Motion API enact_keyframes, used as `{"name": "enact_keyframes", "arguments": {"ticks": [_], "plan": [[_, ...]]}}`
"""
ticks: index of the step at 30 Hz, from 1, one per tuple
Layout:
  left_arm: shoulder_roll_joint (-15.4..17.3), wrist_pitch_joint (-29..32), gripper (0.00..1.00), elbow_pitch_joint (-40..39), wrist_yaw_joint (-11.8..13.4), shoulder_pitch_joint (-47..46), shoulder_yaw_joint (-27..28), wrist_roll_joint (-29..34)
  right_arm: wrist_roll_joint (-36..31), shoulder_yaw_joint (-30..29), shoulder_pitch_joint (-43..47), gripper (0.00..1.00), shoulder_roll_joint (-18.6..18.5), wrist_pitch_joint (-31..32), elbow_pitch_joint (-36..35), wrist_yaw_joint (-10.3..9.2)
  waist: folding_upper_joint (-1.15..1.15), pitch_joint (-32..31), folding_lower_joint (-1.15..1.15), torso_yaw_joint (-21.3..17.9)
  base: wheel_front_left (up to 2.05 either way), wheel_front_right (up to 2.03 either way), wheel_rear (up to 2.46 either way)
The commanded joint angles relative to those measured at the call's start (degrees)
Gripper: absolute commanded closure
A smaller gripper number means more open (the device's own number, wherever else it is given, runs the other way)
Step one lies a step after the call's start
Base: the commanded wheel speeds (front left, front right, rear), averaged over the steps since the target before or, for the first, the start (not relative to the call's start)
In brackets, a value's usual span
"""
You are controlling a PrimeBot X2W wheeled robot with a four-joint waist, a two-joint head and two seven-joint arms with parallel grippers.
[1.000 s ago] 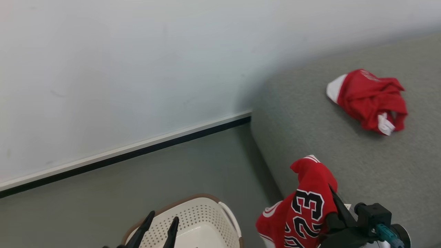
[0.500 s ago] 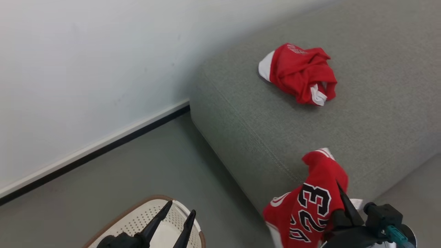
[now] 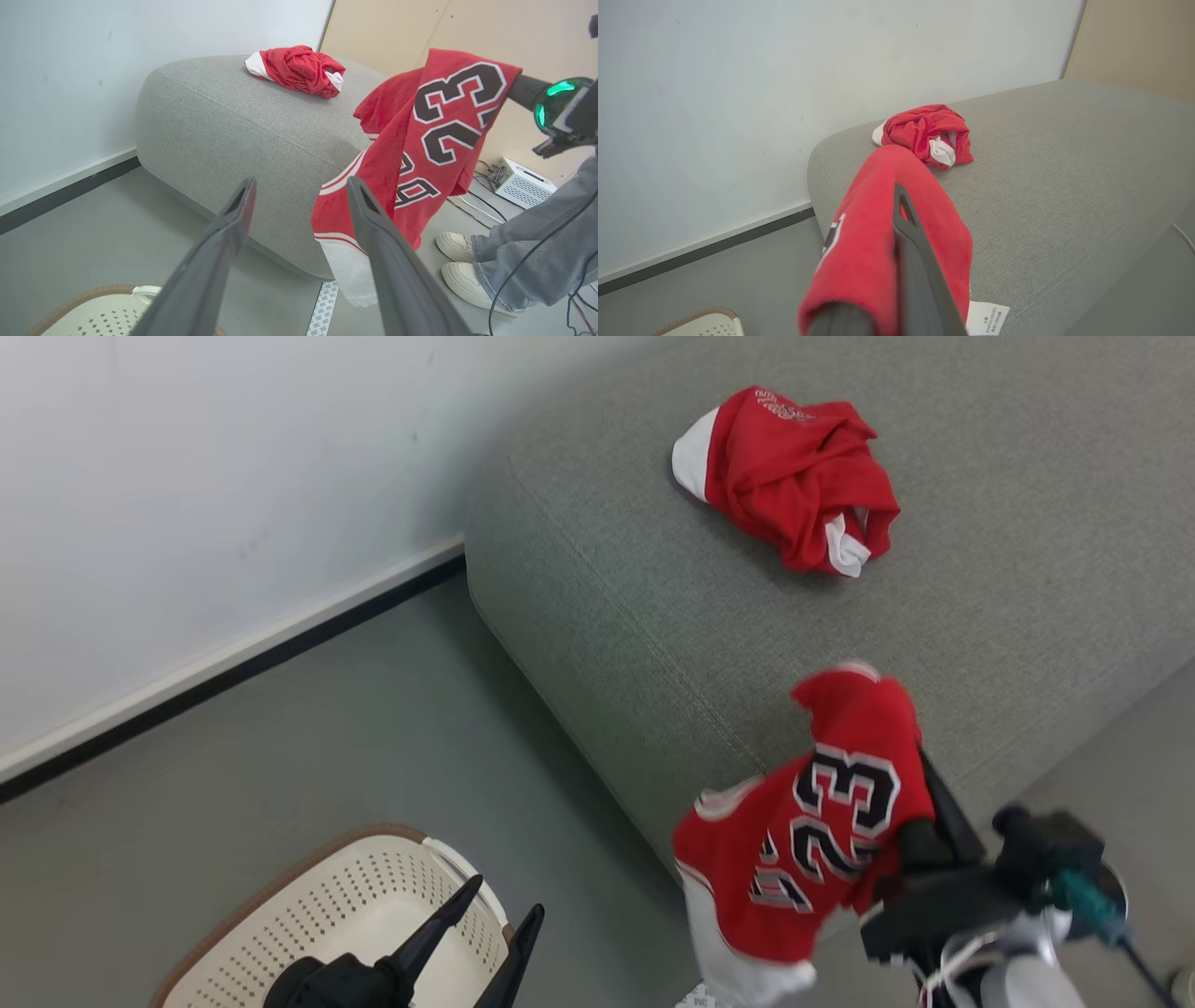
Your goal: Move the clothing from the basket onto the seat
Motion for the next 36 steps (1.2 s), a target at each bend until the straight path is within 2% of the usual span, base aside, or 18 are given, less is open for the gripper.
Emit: {"name": "enact_keyframes", "arguments": {"ticks": [1, 4, 8, 12, 13, 20, 23, 30, 36], "plan": [[1.0, -0.1, 0.00, -0.7, 0.1, 0.7, 0.3, 0.1, 0.3, -0.4, -3.5, 1.00, 0.1, 0.2, 0.4, 0.00, 0.00, 2.3, -0.01, -0.3, 0.00, 0.00, 0.00], [1.8, 0.6, 0.00, -2.5, 0.2, 0.3, 0.0, 0.8, 0.0, -1.6, -9.9, 1.00, -0.5, 1.2, 1.5, 0.00, 0.00, 4.9, -0.01, 0.3, 0.00, 0.00, 0.00], [2.7, 3.0, 0.00, -5.9, 0.1, -2.8, -1.4, 1.0, 2.1, -4.6, -19.3, 1.00, -4.8, 3.4, 1.0, 0.00, 0.00, 10.0, -0.01, 3.4, 0.00, 0.00, 0.00], [3.5, 5.2, 0.00, -9.9, 0.1, -5.5, -2.3, 1.8, 9.2, -7.6, -29.7, 1.00, -9.0, 5.4, 1.2, 0.01, 0.00, 15.9, -0.01, 5.4, 0.00, 0.00, 0.00], [3.7, 5.8, 0.00, -10.9, 0.2, -6.1, -2.2, 1.9, 9.7, -8.9, -32.7, 1.00, -11.3, 5.7, 1.4, 0.01, 0.00, 17.3, -0.01, 5.8, 0.00, 0.00, 0.00], [5.7, 9.8, 0.00, -18.7, 0.5, -8.8, -2.1, 3.1, 12.5, -16.1, -51.3, 1.00, -21.2, 6.2, 9.8, 0.00, 0.00, 26.4, -0.01, 8.5, 0.00, 0.00, 0.00], [6.7, 10.9, 0.00, -21.7, 1.2, -7.7, -1.4, 3.0, 12.4, -18.1, -56.4, 1.00, -23.8, 4.5, 14.5, 0.00, 0.00, 28.8, -0.01, 9.3, 0.00, 0.00, 0.00], [8.9, 11.6, 0.00, -28.1, 2.8, -5.1, -0.2, 3.6, 10.4, -20.6, -62.1, 1.00, -27.1, 3.1, 23.3, 0.00, 0.00, 32.4, -0.01, 9.8, 0.00, 0.00, 0.00], [10.4, 12.3, 0.00, -31.8, 3.2, -3.4, -1.2, 5.3, 9.2, -24.6, -60.2, 1.00, -22.7, -2.9, 33.7, 0.00, 0.00, 34.5, -0.01, 9.9, 0.00, 0.00, 0.00]]}}
